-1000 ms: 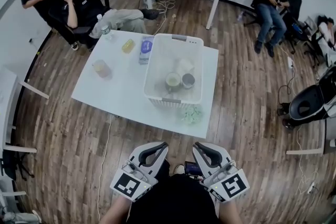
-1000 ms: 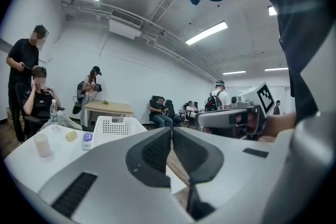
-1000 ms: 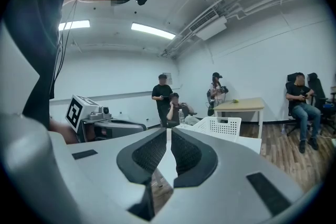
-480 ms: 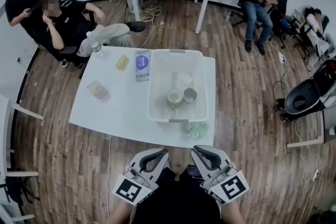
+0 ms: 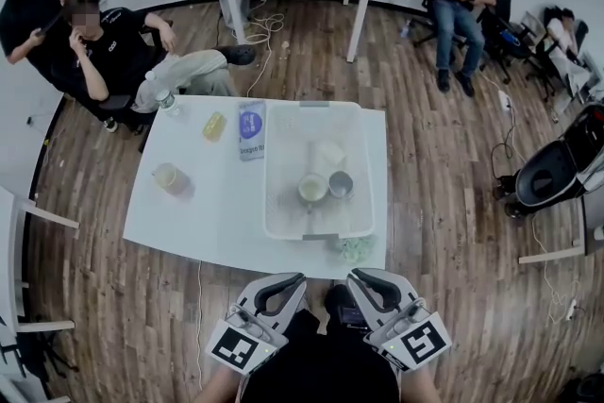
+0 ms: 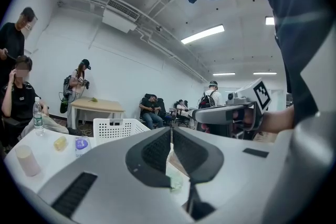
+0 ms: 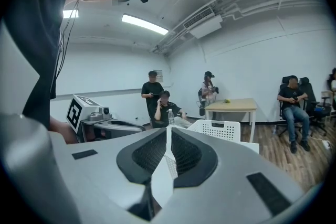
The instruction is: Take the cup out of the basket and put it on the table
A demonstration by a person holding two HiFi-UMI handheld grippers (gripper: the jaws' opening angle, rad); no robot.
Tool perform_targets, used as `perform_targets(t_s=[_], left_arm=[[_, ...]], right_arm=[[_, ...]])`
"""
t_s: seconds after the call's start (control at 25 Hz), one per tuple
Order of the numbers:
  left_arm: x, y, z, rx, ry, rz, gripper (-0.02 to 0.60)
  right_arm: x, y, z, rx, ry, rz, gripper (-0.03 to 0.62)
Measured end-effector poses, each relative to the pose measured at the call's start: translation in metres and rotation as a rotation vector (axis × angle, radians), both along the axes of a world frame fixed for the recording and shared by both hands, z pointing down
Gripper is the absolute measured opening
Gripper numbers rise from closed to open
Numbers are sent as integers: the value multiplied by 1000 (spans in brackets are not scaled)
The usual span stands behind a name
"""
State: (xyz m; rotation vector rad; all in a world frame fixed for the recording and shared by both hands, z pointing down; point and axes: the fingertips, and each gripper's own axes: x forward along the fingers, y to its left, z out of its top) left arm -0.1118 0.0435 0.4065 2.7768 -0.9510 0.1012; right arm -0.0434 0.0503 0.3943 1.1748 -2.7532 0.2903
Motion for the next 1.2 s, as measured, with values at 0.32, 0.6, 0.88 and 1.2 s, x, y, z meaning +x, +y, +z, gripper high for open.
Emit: perform_targets(t_s=[0.32,0.6,0.88,1.2], left_arm=[[21,-27,-9,7,-22,-31,19],[61,-44,-11,-7,-31,-47,18],[105,-58,-9,-17,-60,-92,18],[116,-66,4,-64,-92,-135,19]], right_arm=[[5,-30,-14,79,-20,-95,42],[33,-51,-11,78,-42,-121,41],[59,-59,-14,64,-119,-195,41],[76,-68,-7,15,-177,-256,25]])
